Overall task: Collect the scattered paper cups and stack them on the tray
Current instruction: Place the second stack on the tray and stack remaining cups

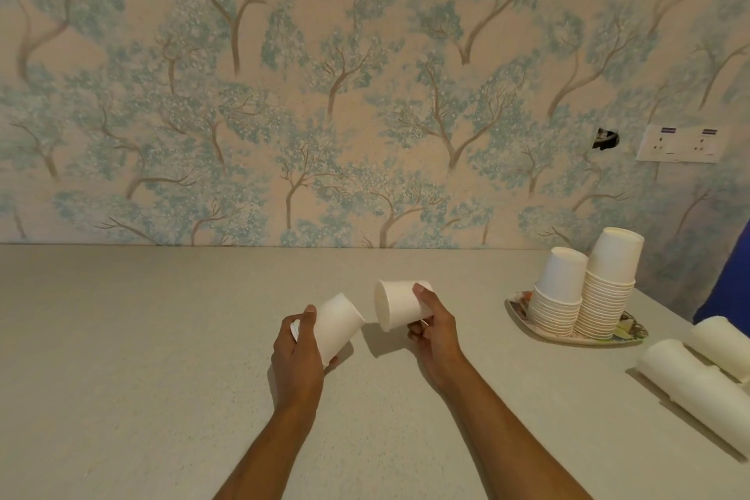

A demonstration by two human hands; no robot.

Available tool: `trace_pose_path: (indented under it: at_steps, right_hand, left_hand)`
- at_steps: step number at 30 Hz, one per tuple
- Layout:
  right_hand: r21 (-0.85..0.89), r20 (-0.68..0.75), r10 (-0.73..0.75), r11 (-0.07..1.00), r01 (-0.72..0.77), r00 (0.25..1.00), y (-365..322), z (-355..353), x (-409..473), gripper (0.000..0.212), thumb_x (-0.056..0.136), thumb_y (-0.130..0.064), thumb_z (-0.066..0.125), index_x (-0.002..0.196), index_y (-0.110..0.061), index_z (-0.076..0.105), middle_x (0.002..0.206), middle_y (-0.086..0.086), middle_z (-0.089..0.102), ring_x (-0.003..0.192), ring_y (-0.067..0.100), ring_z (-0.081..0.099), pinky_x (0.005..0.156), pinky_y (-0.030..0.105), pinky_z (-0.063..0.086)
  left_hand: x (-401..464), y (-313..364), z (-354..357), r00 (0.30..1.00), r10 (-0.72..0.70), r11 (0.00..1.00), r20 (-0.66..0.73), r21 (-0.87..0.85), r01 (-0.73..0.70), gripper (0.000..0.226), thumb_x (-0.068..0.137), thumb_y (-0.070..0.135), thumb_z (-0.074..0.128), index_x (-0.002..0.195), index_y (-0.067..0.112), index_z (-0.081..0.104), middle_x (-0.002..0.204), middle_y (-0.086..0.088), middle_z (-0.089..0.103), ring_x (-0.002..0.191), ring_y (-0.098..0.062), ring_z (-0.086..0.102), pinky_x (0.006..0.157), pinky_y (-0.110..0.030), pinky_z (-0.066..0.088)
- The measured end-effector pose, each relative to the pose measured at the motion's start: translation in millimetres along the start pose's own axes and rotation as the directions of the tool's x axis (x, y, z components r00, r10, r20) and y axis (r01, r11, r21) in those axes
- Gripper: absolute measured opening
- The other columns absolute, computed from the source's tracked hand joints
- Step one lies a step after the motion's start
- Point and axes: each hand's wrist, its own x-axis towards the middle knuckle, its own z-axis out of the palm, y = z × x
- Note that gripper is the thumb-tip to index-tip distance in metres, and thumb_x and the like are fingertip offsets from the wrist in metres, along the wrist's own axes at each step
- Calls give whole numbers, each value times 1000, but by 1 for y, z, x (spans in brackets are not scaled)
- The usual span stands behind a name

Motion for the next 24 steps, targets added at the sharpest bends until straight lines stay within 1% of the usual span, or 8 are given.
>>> trace_pose_path:
  at_steps: [2, 5, 7, 10, 13, 15, 19, 24]
  right_hand:
    - [-10, 17, 0, 1000, 0, 1000, -1, -3, -7, 40, 70, -36, 77, 99, -10, 67, 75, 4, 53, 60, 13, 47, 56, 26, 44]
    - [-159, 44, -49, 986, 55, 998, -1, 1, -19, 47, 58, -44, 84, 87, -9, 70, 70, 4, 53, 58, 13, 46, 53, 25, 38]
    - [-184, 134, -61, 979, 85, 989, 4, 5, -28, 44, 57, -41, 89, 85, -9, 74, 71, 5, 59, 56, 10, 54, 48, 23, 44]
    - [-154, 308, -7, 986, 57, 951, 14, 12, -44, 41, 67, -27, 88, 102, -10, 74, 95, 11, 70, 91, 25, 65, 67, 39, 59]
    - [-120, 338, -3, 992, 46, 941, 21, 18, -56, 53, 66, -21, 91, 114, -15, 68, 114, 12, 67, 107, 35, 63, 75, 52, 59]
    - [-102, 321, -4, 994, 38, 947, 25, 18, -65, 67, 64, -15, 92, 122, -22, 60, 118, 11, 64, 105, 30, 66, 72, 49, 60]
    - [-100, 266, 5, 995, 23, 964, 28, 13, -81, 74, 63, -8, 89, 125, -29, 54, 118, 6, 64, 104, 23, 65, 68, 41, 60]
    - [-49, 224, 1, 999, 10, 975, 18, -10, -85, 72, 60, -7, 90, 119, -36, 60, 114, 2, 68, 109, 28, 64, 69, 46, 59]
  left_hand:
    - [-3, 1, 0, 1000, 22, 1000, 7, 13, -22, 37, 95, 44, 51, 124, 21, 50, 118, -11, 51, 102, -32, 56, 74, -44, 60]
    - [-6, 1, 3, 998, 61, 998, 31, 31, -62, 28, 95, 43, 53, 116, 24, 50, 116, -10, 51, 98, -30, 56, 68, -40, 60]
    - [-8, 0, 5, 995, 88, 995, 52, 45, -90, 31, 93, 48, 53, 114, 25, 51, 111, -8, 54, 95, -28, 59, 64, -39, 61]
    - [-16, 0, 9, 988, 95, 989, 125, 100, -108, 48, 82, 65, 48, 115, 30, 50, 109, -5, 57, 97, -29, 61, 69, -44, 62]
    - [-19, 0, 14, 985, -5, 992, 174, 125, -17, 64, 79, 72, 43, 125, 28, 49, 118, -9, 57, 102, -32, 61, 82, -52, 59]
    - [-20, -1, 17, 971, -75, 996, 227, 66, 61, 53, 91, 62, 43, 130, 27, 50, 123, -12, 58, 106, -33, 60, 87, -52, 56]
    - [-33, 0, 23, 910, -154, 981, 384, -53, 189, 27, 95, 45, 48, 111, 30, 63, 115, -13, 66, 102, -31, 66, 72, -40, 60]
    - [-59, 2, 46, 846, -235, 913, 479, -189, 361, 43, 91, 52, 51, 111, 16, 63, 104, -19, 74, 98, -33, 71, 80, -43, 58]
